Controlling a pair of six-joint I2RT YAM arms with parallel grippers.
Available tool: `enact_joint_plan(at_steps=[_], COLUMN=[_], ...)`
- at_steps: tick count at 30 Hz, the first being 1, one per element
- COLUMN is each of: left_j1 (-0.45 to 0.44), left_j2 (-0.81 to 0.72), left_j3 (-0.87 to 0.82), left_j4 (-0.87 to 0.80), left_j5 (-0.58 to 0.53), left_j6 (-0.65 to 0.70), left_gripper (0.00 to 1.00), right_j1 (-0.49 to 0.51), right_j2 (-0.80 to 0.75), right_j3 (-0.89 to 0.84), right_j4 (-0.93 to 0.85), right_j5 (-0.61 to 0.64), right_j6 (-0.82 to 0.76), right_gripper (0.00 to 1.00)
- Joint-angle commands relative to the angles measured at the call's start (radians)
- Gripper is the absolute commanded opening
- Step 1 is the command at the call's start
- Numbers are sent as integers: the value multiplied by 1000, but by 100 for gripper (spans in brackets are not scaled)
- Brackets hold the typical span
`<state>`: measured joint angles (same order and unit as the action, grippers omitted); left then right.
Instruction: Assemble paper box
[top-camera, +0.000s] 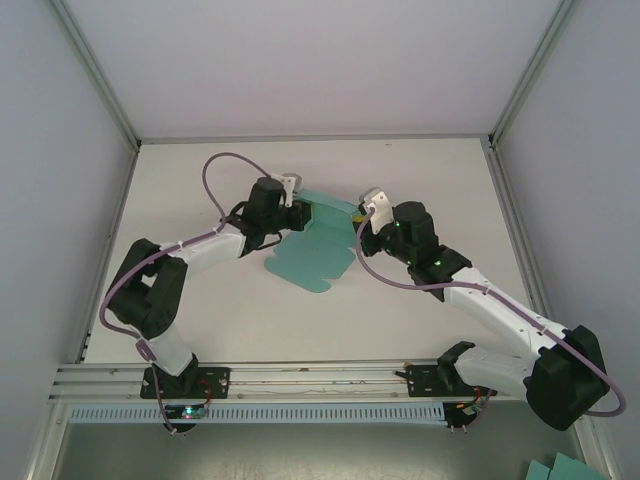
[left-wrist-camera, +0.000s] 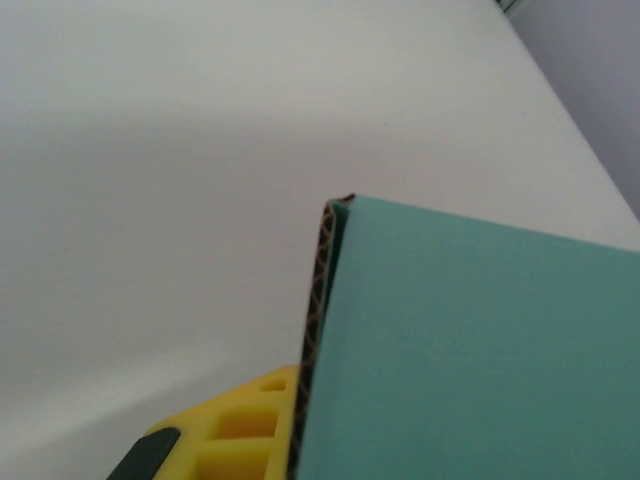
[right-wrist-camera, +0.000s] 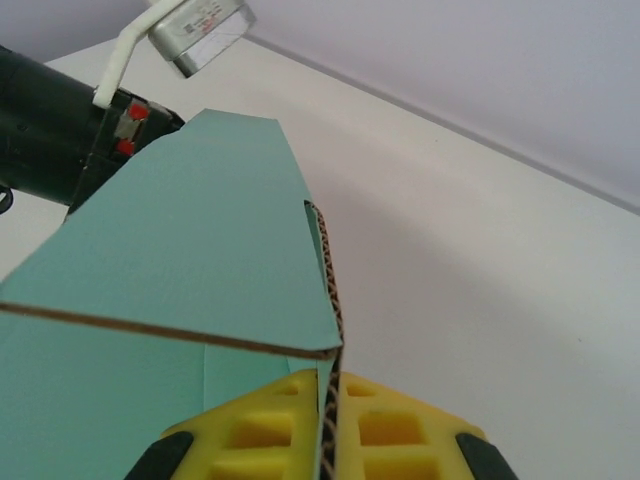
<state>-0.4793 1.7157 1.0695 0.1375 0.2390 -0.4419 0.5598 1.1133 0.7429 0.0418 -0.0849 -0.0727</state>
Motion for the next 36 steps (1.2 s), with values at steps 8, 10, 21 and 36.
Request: enact_joint_plan(at_steps=[8,10,21,36], left_j1=[39,38,37,37], left_j2=[146,148,-5,-122], left_j3=[217,226,10,-132], left_j4=[-535,-552,-163,2], left_j5=[-541,-560,-153,-70], left_j6=[-235,-221,47,94], left_gripper=[0,0,7,0], right_j1=[67,65,56,21], right_j2=[18,29,10,-57], right_j3=[29,33,35,107], right_j4=[21,26,23,-14], right_j5=[103,99,128,187], right_j6=[-24,-28,-22,-5], right_gripper=[0,0,17,83])
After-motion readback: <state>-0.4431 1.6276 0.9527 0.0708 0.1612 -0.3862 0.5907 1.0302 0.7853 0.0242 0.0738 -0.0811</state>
